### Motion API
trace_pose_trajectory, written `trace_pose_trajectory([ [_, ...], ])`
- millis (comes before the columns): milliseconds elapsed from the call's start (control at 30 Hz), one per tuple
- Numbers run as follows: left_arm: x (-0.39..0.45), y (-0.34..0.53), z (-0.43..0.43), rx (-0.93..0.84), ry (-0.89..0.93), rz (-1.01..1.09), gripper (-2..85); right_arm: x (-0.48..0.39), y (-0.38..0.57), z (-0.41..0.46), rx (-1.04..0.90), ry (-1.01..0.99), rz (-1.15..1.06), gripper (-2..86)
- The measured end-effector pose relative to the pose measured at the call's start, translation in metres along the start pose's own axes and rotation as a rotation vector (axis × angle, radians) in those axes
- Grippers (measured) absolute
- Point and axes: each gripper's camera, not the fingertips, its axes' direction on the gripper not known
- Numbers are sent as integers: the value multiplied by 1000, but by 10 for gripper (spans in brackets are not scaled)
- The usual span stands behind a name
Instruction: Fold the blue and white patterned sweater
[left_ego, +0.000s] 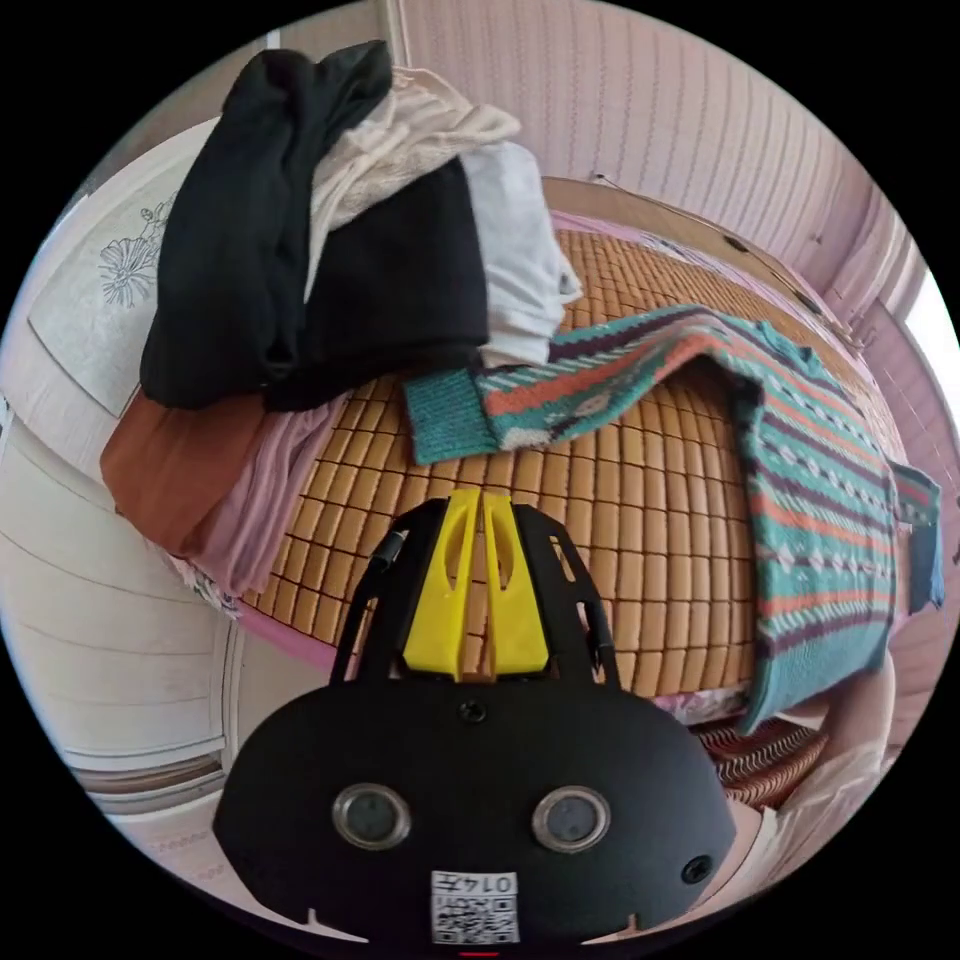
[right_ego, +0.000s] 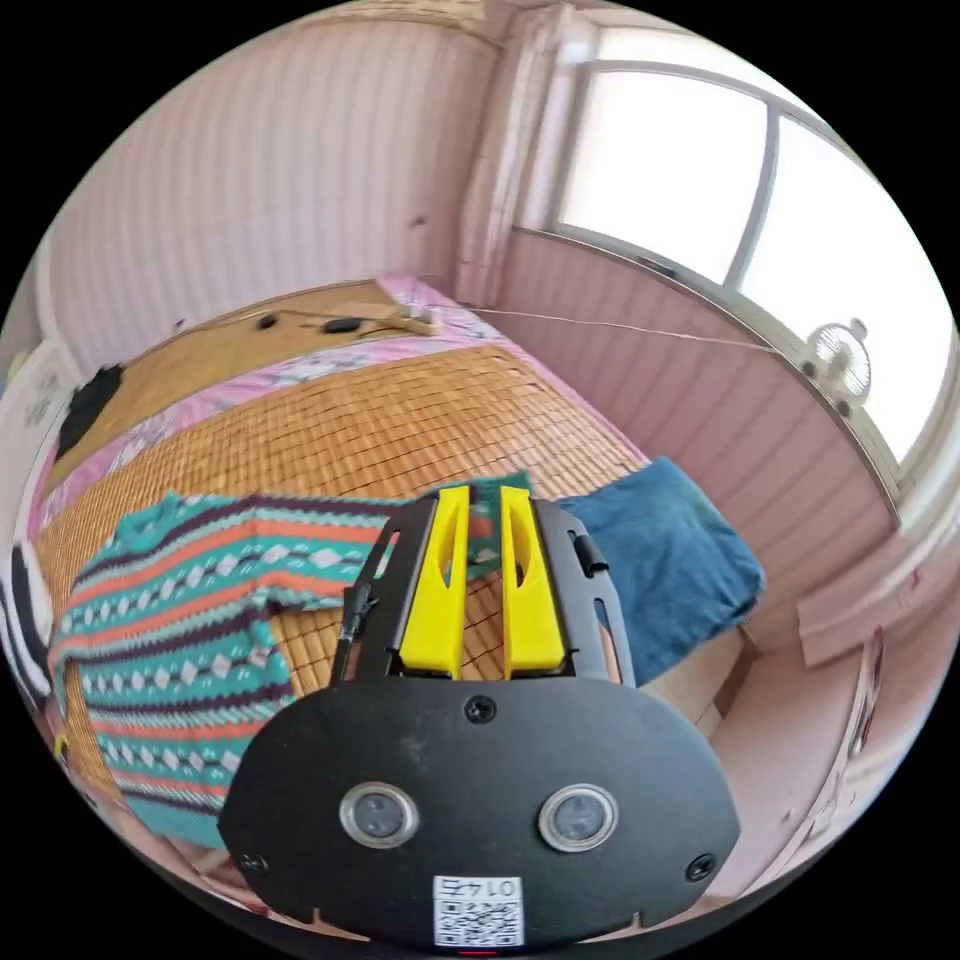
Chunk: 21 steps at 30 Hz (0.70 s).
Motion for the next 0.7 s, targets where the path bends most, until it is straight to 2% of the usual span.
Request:
trace_pose_trajectory([
  [167, 89, 21, -21, -3, 252, 116, 0, -144, 72, 4, -82, -284, -393, 99],
  [333, 185, -12, -16, 31, 385, 226, 23, -226, 100, 2, -99, -394, -605, 107],
  [467, 219, -82, -20, 121, 399, 289, 44, -265, 55, 7, -54, -441, -636, 107],
  [600, 268, -187, 15, 66, 375, 345, 54, -313, 8, 32, -102, -459, -700, 88],
  [700, 316, -240, 49, 14, 324, 417, 58, -346, -25, 63, -110, -407, -687, 41],
])
